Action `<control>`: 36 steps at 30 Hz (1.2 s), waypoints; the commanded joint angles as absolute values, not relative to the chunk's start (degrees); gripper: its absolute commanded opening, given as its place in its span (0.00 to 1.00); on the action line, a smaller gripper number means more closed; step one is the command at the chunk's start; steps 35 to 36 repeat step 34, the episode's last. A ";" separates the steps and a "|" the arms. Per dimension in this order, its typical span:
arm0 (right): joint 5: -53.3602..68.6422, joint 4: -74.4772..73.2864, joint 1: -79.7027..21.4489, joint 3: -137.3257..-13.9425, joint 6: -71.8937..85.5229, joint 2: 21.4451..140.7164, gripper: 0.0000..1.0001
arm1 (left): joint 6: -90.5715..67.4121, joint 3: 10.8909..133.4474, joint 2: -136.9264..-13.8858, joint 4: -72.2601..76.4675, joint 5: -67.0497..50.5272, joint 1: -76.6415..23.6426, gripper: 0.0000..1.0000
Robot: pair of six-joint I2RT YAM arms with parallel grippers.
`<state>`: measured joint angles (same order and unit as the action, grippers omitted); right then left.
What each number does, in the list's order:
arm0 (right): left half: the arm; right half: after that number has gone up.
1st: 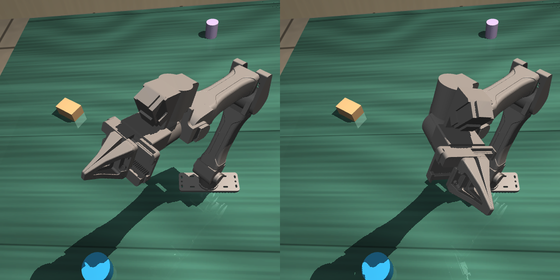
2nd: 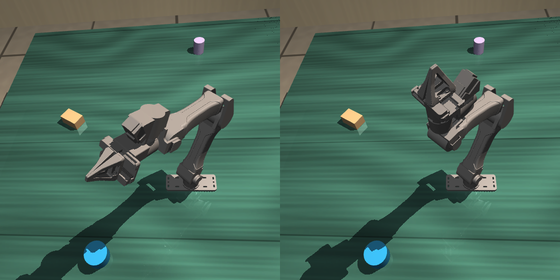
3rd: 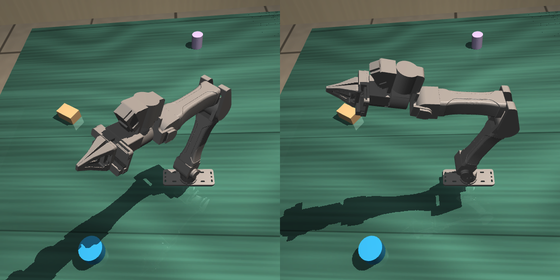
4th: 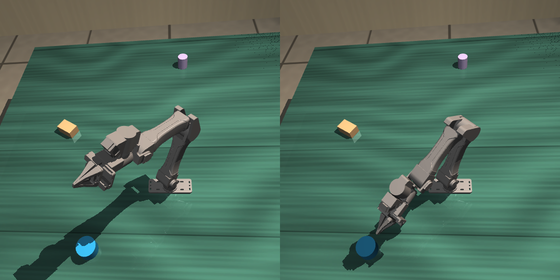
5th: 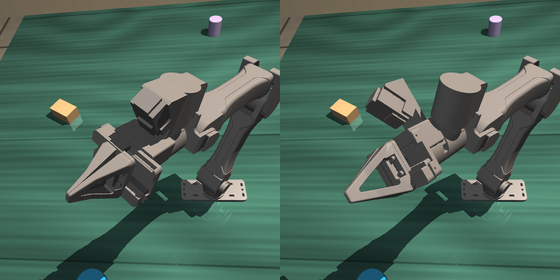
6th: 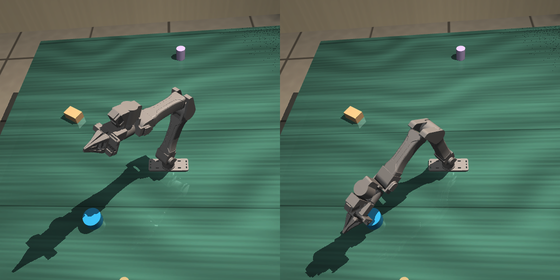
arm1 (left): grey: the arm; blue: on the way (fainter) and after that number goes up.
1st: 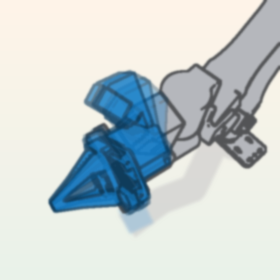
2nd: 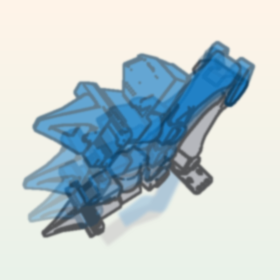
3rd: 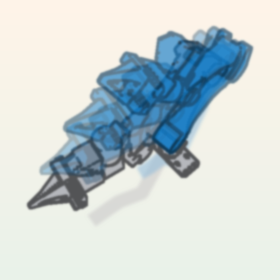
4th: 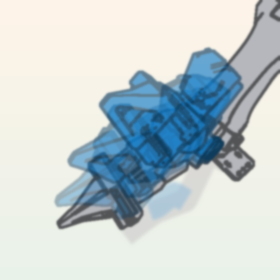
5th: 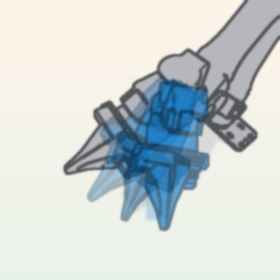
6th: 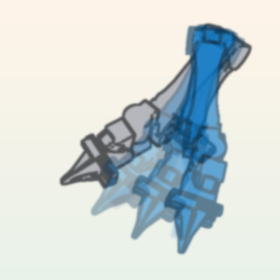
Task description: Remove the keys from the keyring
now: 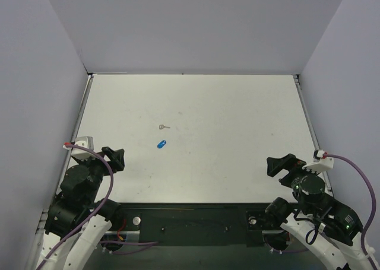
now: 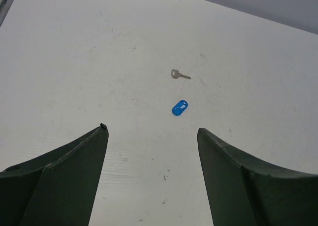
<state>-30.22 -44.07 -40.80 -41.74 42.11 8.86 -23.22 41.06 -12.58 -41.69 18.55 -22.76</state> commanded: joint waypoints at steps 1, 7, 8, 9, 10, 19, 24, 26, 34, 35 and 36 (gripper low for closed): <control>-31.20 -45.18 -40.52 -41.22 43.24 8.00 0.91 | -22.24 41.05 -12.31 -38.32 17.93 -22.59 0.82; -32.17 -45.09 -40.52 -40.96 43.33 9.40 0.91 | -22.32 41.13 -12.22 -38.41 17.93 -22.59 0.82; -32.43 -45.09 -40.60 -41.13 43.24 10.27 0.91 | -22.32 41.05 -12.30 -38.41 18.02 -22.50 0.82; -32.43 -45.26 -40.52 -41.22 43.24 10.63 0.91 | -22.32 41.04 -12.13 -38.41 18.10 -22.59 0.82; -32.43 -45.26 -40.60 -41.39 43.33 11.07 0.91 | -22.24 41.13 -11.95 -38.50 18.19 -22.59 0.82; -33.22 -45.88 -40.69 -41.75 43.51 13.09 0.91 | -22.24 41.04 -12.04 -38.41 18.19 -22.59 0.82; -32.61 -45.62 -40.52 -41.31 43.68 13.62 0.91 | -22.24 41.04 -11.87 -38.32 18.19 -22.59 0.82; -32.52 -45.62 -40.69 -41.40 43.51 13.88 0.91 | -22.15 40.96 -11.95 -38.32 18.28 -22.59 0.82; -30.41 -44.65 -40.61 -41.92 41.57 11.96 0.91 | -22.24 40.96 -11.51 -38.50 18.46 -22.50 0.82; -30.41 -44.65 -40.61 -41.92 41.57 11.96 0.91 | -22.24 40.96 -11.51 -38.50 18.46 -22.50 0.82; -30.41 -44.65 -40.61 -41.92 41.57 11.96 0.91 | -22.24 40.96 -11.51 -38.50 18.46 -22.50 0.82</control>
